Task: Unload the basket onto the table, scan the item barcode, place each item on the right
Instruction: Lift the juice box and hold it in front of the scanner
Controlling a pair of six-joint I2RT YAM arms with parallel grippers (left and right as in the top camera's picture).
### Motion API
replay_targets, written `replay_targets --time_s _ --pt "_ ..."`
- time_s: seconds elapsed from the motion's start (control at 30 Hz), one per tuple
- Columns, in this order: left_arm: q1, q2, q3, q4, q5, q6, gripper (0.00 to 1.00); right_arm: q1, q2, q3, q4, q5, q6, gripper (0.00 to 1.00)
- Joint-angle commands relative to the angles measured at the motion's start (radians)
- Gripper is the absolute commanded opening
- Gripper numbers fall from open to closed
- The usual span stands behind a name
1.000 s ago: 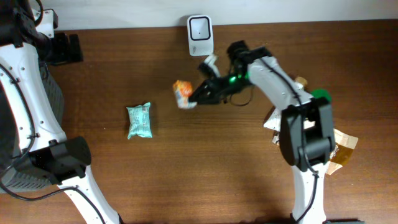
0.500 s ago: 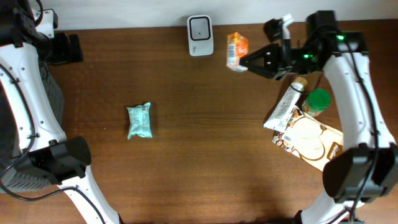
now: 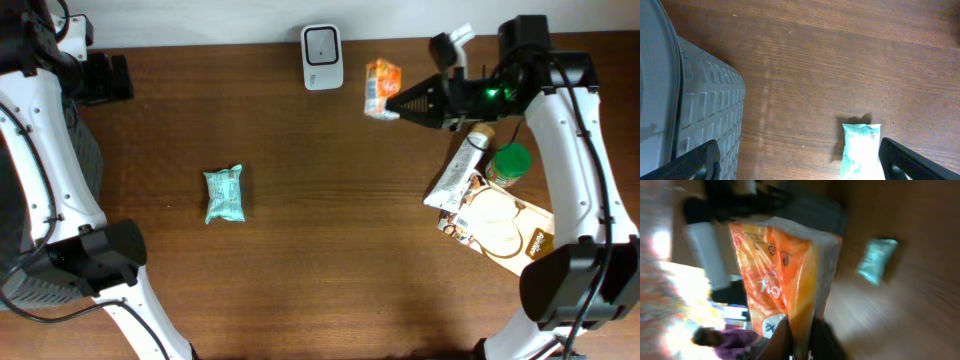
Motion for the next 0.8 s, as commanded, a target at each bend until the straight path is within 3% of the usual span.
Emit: replay_targets --time_s 0.0,0.1,0.23,0.37,0.63,0.77 --pt "0.006 -0.013 0.004 0.001 0.018 0.019 0.99 0.100 -0.011 0.015 0.018 0.439 0.101 0.04" --pt "0.006 -0.013 0.004 0.001 0.018 0.019 0.99 0.206 -0.004 0.064 0.063 0.782 0.227 0.04" --pt "0.006 -0.013 0.004 0.002 0.018 0.019 0.99 0.291 0.063 0.266 0.082 1.188 0.217 0.04" --pt "0.006 -0.013 0.004 0.002 0.018 0.019 0.99 0.397 0.187 0.290 0.392 1.619 -0.092 0.04" --pt "0.006 -0.013 0.004 0.002 0.018 0.019 0.99 0.446 0.483 0.290 0.862 1.811 -0.558 0.04" --pt "0.006 -0.013 0.004 0.002 0.018 0.019 0.99 0.456 0.567 0.290 0.999 1.813 -0.679 0.04"
